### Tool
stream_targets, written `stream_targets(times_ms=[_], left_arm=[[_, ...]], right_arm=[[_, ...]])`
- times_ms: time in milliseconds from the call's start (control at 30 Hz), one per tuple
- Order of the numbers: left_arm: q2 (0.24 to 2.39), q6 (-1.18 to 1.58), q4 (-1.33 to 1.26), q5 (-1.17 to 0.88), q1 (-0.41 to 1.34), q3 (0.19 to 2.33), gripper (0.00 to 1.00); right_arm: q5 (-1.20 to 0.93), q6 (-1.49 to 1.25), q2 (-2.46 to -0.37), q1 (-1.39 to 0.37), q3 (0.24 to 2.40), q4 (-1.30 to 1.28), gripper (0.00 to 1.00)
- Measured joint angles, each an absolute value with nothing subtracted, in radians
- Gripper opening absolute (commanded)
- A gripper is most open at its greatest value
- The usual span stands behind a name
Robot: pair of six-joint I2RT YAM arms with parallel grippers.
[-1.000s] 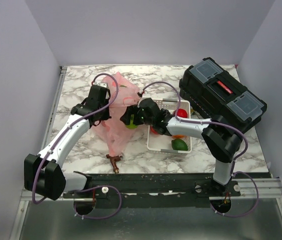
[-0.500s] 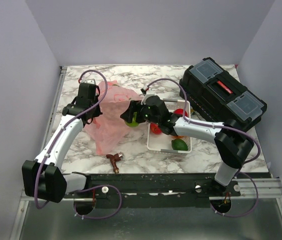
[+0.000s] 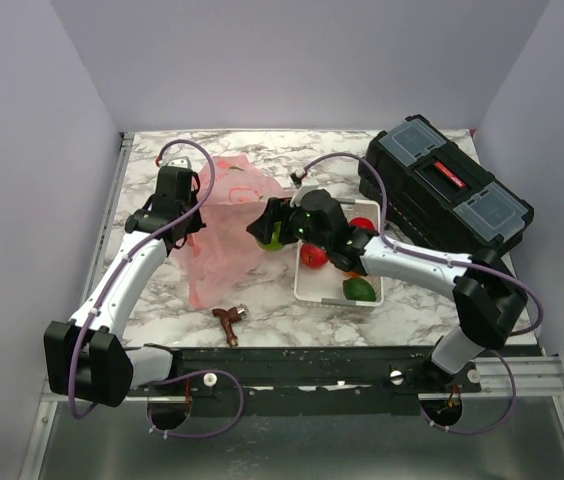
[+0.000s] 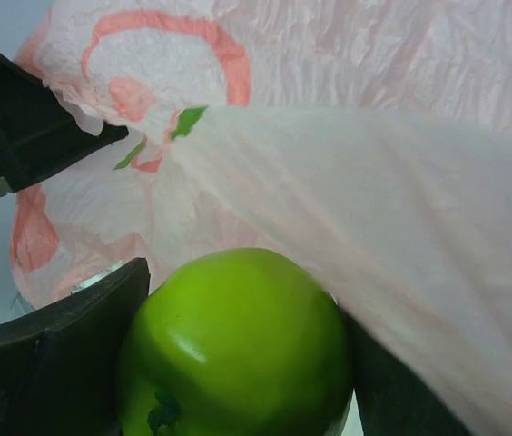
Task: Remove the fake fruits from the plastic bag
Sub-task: Move the plastic bag to the center of the board.
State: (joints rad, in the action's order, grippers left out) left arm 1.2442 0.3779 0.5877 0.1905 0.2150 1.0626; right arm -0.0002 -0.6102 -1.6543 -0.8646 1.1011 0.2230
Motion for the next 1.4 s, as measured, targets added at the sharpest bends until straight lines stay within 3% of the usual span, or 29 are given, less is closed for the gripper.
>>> stream_targets(times_ms=[267, 500, 667, 967, 1200, 1400], left_arm=[[1.229, 0.366, 0.573, 0.190, 0.215, 1.033, 0.00], [1.229, 0.372, 0.570, 0.183, 0.216, 1.033, 0.00], [1.229, 0.378, 0.564, 0.162, 0.204, 1.033, 0.00], [1.227, 0.378, 0.513, 0.007, 0.199, 1.023, 0.00], [1.206, 0.416, 0.542, 0.171, 0.195, 1.023, 0.00], [1.117, 0.470, 0.550, 0.315, 0.162, 1.006, 0.00]], right_arm=[[0.152, -0.549, -1.423, -0.865, 0.940, 0.133, 0.05], [0.049, -0.518, -1.255, -0.870, 0.831, 0.083, 0.06], [-0.187, -0.519, -1.296, -0.868, 0.834, 0.091, 0.06], [-0.558, -0.631, -1.602, -0.888, 0.949, 0.248, 0.06], [-0.593, -0.625, -1.574, -0.910, 1.010, 0.265, 0.01], [-0.528, -0.600, -1.444, -0.910, 0.904, 0.260, 0.01]])
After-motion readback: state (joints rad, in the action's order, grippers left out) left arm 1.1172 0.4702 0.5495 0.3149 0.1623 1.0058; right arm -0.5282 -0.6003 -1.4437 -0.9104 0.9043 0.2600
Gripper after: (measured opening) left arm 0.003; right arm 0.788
